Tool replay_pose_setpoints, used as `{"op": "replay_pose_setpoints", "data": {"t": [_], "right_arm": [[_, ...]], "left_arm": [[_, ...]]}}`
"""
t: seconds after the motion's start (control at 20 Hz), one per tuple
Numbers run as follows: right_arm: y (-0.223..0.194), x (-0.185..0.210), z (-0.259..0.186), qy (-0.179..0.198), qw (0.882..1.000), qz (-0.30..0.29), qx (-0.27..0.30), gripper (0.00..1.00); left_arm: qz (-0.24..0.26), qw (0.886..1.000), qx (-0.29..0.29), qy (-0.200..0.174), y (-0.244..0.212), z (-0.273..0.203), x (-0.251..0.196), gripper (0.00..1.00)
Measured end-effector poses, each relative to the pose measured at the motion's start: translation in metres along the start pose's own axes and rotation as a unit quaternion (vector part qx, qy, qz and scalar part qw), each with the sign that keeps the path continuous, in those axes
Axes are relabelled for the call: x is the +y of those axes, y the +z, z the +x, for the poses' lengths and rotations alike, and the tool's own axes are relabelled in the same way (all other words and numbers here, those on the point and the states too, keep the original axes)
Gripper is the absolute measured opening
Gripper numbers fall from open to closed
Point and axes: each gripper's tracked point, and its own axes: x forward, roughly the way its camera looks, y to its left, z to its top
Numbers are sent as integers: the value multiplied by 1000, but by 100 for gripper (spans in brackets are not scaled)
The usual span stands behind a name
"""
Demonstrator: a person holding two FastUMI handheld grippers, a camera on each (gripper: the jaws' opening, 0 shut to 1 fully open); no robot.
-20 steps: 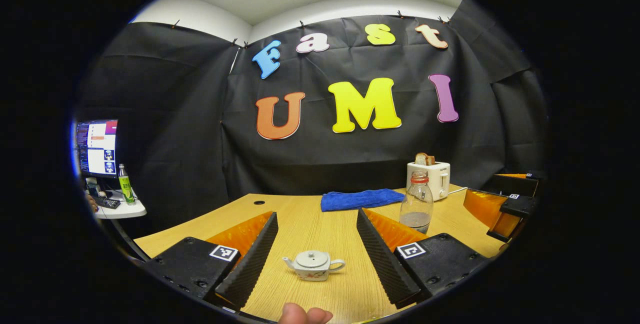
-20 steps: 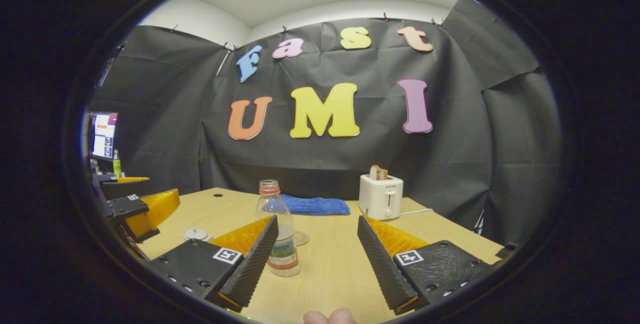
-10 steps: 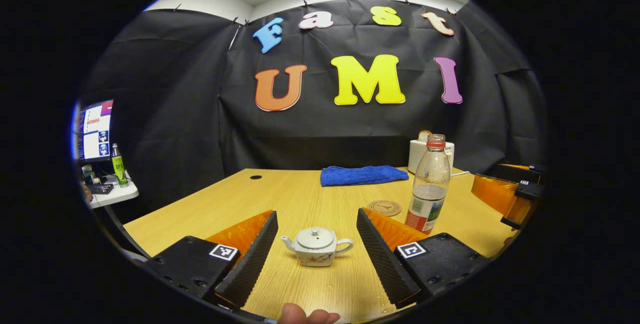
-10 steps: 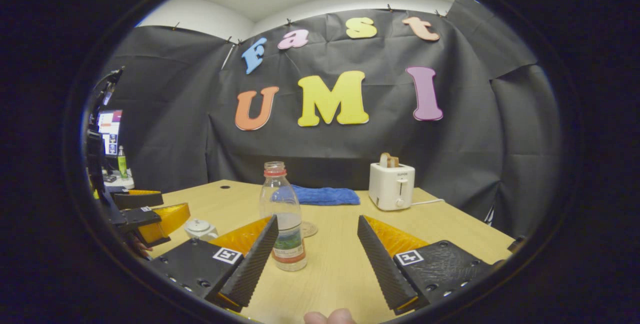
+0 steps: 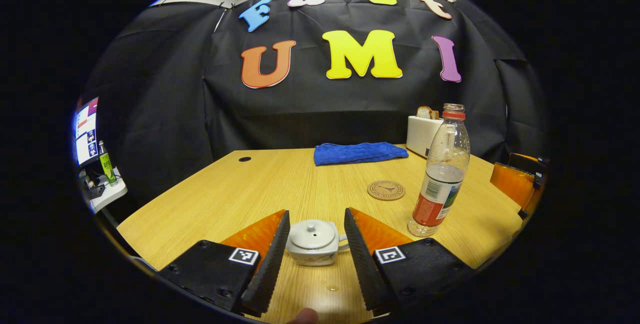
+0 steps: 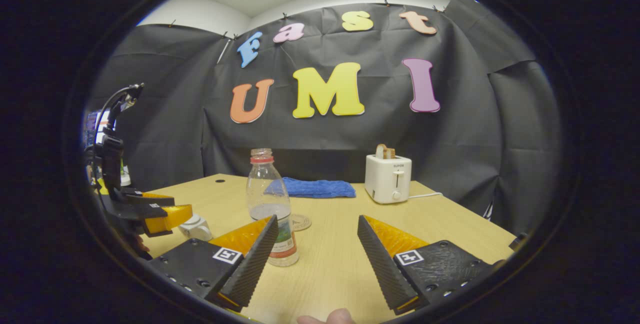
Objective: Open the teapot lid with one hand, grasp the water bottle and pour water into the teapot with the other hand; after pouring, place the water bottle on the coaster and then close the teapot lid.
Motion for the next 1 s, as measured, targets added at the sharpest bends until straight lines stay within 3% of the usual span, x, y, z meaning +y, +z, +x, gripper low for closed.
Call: {"op": "replay_pose_setpoints", "data": {"t": [0.05,0.1,0.15,0.25,0.7,0.75,0.85,1.0], "right_arm": [[-1,-1,1,-1,1000,1,0,96],[-2,-3,0,-2,1000,1,1,96],[-2,-4,1,-2,1000,1,1,95],[-3,-5,1,-3,1000,0,0,98],[-11,-16,4,-6,1000,3,9,96],[-12,-14,3,-2,1000,2,9,96],[-14,-6,2,12,1000,-3,9,99],[-17,7,3,32,999,-12,12,96]], "left_arm": [[3,1000,4,2,-2,2,3,61],[5,1000,9,5,-4,5,6,63],[5,1000,14,4,-5,8,5,51],[6,1000,24,4,-10,12,8,43],[29,999,34,-4,-12,21,6,24],[30,999,34,-5,-12,21,6,15],[22,999,36,-7,-12,20,6,7],[8,1000,27,-7,-6,20,6,5]]}}
